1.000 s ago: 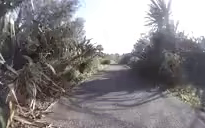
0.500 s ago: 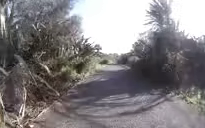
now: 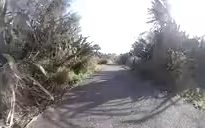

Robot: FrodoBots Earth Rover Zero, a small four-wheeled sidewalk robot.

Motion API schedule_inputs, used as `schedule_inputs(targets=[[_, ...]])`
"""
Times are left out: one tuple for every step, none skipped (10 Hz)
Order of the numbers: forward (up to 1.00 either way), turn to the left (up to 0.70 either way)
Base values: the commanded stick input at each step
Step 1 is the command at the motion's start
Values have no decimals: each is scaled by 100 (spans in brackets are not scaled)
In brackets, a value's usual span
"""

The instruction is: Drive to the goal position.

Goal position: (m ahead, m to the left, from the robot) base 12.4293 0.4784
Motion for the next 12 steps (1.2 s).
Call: schedule_inputs(targets=[[40, -24], [40, -24], [40, -24], [40, -24], [40, -20], [40, -16], [40, 0], [40, 0], [40, 0], [40, 0], [40, 0], [40, 0]])
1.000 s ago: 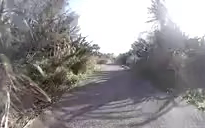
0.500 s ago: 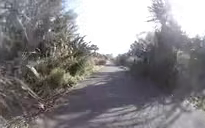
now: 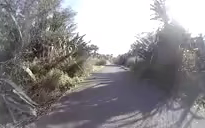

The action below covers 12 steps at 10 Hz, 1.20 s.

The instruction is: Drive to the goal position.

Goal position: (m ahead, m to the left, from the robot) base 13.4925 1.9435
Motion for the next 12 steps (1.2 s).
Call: schedule_inputs(targets=[[40, 0], [40, 0], [40, 0], [40, -24], [40, -24], [40, -24], [40, -24], [40, -24], [40, -24], [40, -24], [40, -24], [40, -24]])
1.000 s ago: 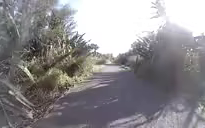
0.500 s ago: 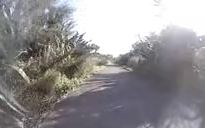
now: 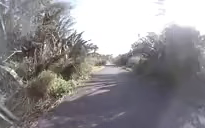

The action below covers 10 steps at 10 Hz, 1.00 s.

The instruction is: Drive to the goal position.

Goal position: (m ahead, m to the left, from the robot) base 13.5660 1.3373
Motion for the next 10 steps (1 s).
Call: schedule_inputs(targets=[[40, -24], [40, -24], [40, -24], [40, -24], [40, -24], [40, -24], [40, -24], [40, -24], [40, -24], [40, -24]])
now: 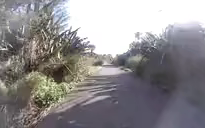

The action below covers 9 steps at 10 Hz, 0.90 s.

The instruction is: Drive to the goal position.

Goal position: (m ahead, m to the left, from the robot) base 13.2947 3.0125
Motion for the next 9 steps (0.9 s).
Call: schedule_inputs(targets=[[40, -24], [40, -24], [40, -24], [40, -24], [40, -24], [40, -24], [40, -24], [40, -24], [40, -24]])
